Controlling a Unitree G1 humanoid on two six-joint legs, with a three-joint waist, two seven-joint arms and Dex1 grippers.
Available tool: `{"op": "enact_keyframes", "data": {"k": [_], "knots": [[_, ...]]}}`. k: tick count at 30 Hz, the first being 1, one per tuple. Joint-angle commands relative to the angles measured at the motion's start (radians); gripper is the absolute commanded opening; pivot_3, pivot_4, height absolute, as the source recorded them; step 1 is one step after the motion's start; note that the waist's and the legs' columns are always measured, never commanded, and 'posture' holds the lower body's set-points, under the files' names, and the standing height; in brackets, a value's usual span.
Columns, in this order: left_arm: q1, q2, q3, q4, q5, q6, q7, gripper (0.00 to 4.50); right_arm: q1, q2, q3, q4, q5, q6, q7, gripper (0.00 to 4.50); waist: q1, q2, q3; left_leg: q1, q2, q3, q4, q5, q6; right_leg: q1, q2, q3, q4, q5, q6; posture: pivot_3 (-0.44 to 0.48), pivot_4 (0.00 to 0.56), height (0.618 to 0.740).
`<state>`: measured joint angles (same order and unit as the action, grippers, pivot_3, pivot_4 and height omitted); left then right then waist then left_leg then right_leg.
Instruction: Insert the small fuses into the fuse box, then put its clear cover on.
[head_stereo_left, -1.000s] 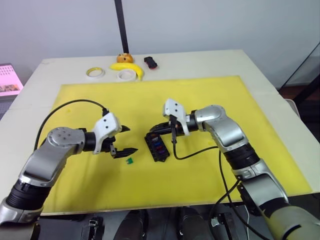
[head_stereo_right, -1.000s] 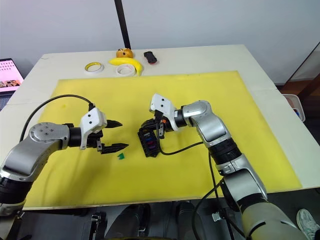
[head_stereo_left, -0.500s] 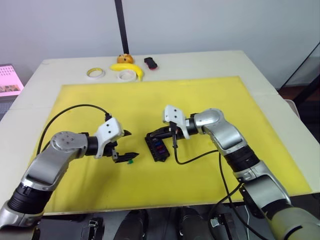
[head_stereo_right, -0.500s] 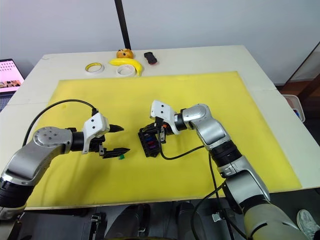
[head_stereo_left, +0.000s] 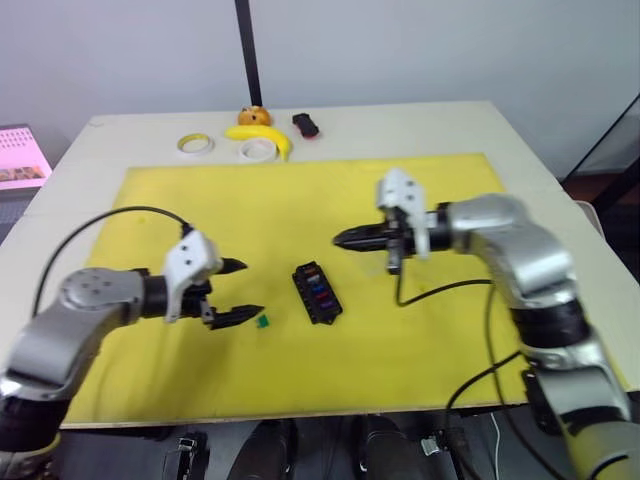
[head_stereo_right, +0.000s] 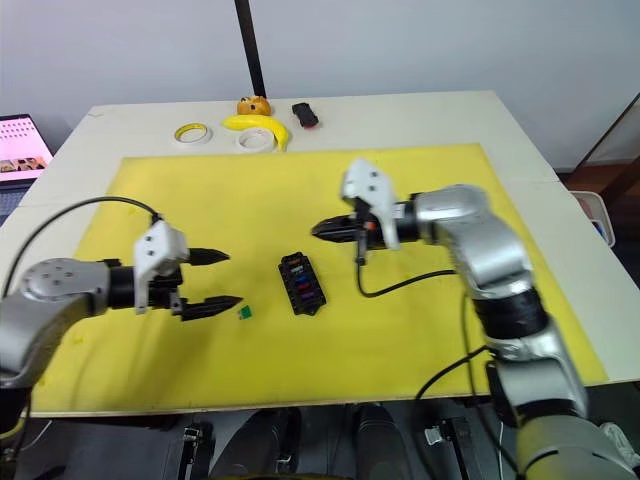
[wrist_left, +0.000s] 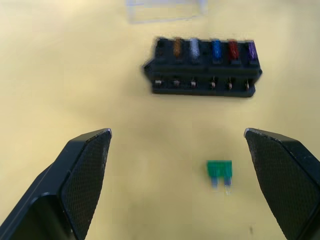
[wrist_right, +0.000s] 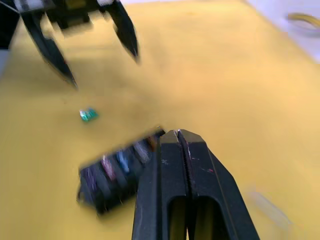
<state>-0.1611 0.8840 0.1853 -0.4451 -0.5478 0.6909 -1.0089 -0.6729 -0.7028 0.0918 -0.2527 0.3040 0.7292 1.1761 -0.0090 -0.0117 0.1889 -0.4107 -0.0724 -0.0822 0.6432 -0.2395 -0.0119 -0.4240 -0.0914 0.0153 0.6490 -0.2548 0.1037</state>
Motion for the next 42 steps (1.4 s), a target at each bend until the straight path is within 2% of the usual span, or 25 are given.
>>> {"op": "enact_keyframes", "data": {"k": [1,4,11,16,21,24,27,35,42], "knots": [[0.07,0.061,0.141,-0.047,-0.105,0.058,-0.062,4.5,0.108,-0.143,-0.077,-0.062,0.017,-0.044,0.057,0.02,-0.002,0.0,0.0,0.0,0.0,0.001,0.0,0.0,0.0,0.001,0.0,0.0,0.0,0.0,0.0,0.0,0.15,0.74],[0.191,0.164,0.24,0.016,-0.105,0.052,-0.183,4.5,0.215,-0.283,-0.159,-0.018,0.022,-0.079,0.093,0.87,-0.006,0.001,0.001,0.0,0.0,0.002,0.0,-0.001,0.001,0.0,-0.001,0.0,-0.001,0.0,0.0,0.0,0.15,0.74],[0.329,0.254,0.321,0.163,-0.031,-0.036,-0.292,4.5,0.365,-0.397,-0.277,0.076,0.012,-0.19,0.089,4.45,-0.004,0.002,0.0,0.002,0.002,0.004,0.0,-0.001,0.001,0.001,0.0,0.001,-0.002,-0.002,-0.004,0.0,0.15,0.74],[0.301,0.254,0.302,0.176,-0.031,-0.049,-0.278,4.5,0.389,-0.41,-0.303,0.079,0.035,-0.196,0.076,4.45,-0.002,0.002,0.0,0.001,0.002,0.004,0.0,-0.001,0.002,0.001,-0.002,0.002,-0.003,-0.002,-0.004,0.0,0.15,0.74],[0.229,0.242,0.244,0.163,-0.054,-0.03,-0.261,4.5,0.354,-0.397,-0.268,0.051,0.06,-0.178,0.069,4.45,-0.003,0.002,0.001,0.001,0.002,0.004,0.0,-0.001,0.002,0.001,-0.002,0.002,-0.003,-0.002,-0.004,0.0,0.15,0.74],[0.149,0.24,0.139,0.162,-0.102,0.043,-0.282,4.5,0.279,-0.364,-0.204,0.02,0.075,-0.154,0.055,4.45,-0.006,0.002,0.0,0.001,0.002,0.004,0.0,-0.001,0.002,0.001,-0.002,0.002,-0.003,-0.002,-0.004,0.0,0.15,0.74],[0.032,0.197,0.024,0.189,-0.181,0.16,-0.299,4.5,0.183,-0.308,-0.134,-0.05,0.122,-0.112,0.056,4.45,-0.006,0.002,0.001,0.001,0.002,0.004,0.001,-0.001,0.001,0.001,-0.001,0.002,-0.002,-0.001,-0.002,0.0,0.15,0.74],[-0.208,0.094,-0.23,0.432,-0.175,0.31,-0.375,4.5,0.068,-0.216,0.029,-0.198,0.144,-0.097,0.064,4.45,-0.001,0.001,0.001,0.0,0.001,0.003,0.001,-0.001,0.002,0.0,-0.001,0.0,-0.001,0.0,0.0,0.0,0.15,0.74],[-0.371,-0.014,-0.355,0.655,-0.114,0.339,-0.423,4.5,0.058,-0.205,0.045,-0.251,0.161,-0.064,0.03,4.45,-0.003,0.0,0.001,0.0,0.0,0.003,0.003,-0.001,0.002,0.001,0.0,0.0,-0.001,0.0,0.001,0.0,0.15,0.74]]}}
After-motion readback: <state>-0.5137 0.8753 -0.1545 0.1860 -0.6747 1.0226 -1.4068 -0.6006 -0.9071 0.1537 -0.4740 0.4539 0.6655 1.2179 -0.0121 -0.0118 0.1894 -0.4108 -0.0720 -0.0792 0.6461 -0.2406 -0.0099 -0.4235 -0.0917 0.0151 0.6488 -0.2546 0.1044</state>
